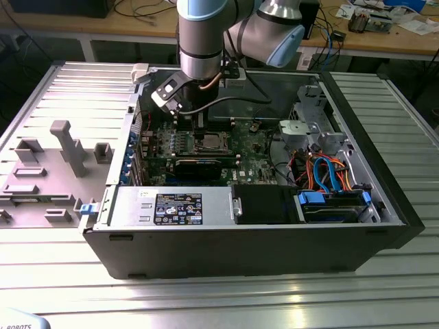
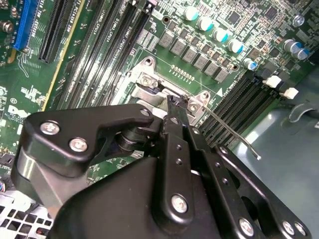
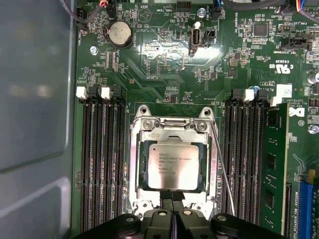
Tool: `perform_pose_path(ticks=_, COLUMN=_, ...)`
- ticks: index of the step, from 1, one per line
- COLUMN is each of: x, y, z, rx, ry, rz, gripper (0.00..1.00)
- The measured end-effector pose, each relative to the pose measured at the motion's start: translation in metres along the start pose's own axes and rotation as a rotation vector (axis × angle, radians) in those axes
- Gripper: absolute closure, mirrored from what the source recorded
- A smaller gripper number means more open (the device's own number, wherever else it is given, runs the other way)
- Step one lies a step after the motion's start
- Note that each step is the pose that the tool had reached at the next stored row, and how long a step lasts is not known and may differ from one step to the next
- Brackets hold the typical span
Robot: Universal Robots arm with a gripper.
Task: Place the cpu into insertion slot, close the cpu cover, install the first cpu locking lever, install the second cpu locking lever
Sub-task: 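Close the cpu cover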
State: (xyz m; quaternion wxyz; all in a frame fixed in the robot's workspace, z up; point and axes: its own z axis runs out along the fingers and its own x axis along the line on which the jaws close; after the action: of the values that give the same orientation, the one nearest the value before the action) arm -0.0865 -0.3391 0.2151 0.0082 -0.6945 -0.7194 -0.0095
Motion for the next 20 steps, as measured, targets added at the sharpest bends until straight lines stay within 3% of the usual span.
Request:
perform_pose_path(ticks=7, x=-0.0001, y=-0.0028, z=0.0064, rx=0.0009, ry=0.001, rz=0.0, gripper=0.89)
perform_pose_path(ticks=10, x=-0.0001, y=-0.0027, z=0.0071, rx=0.0007, ry=0.0063, rz=0.0, gripper=0.89)
perform_pose_path(ticks=13, x=-0.0002, y=-0.0027, z=0.0082, rx=0.0027, ry=0.0139, rz=0.0, gripper=0.89)
perform_pose_path(ticks=16, x=-0.0002, y=-0.0027, z=0.0091, rx=0.0061, ry=0.027, rz=0.0, gripper=0.89)
perform_pose_path(ticks=20, x=-0.0002, y=-0.0027, z=0.0099, rx=0.0073, ry=0.0385, rz=0.0, gripper=0.89)
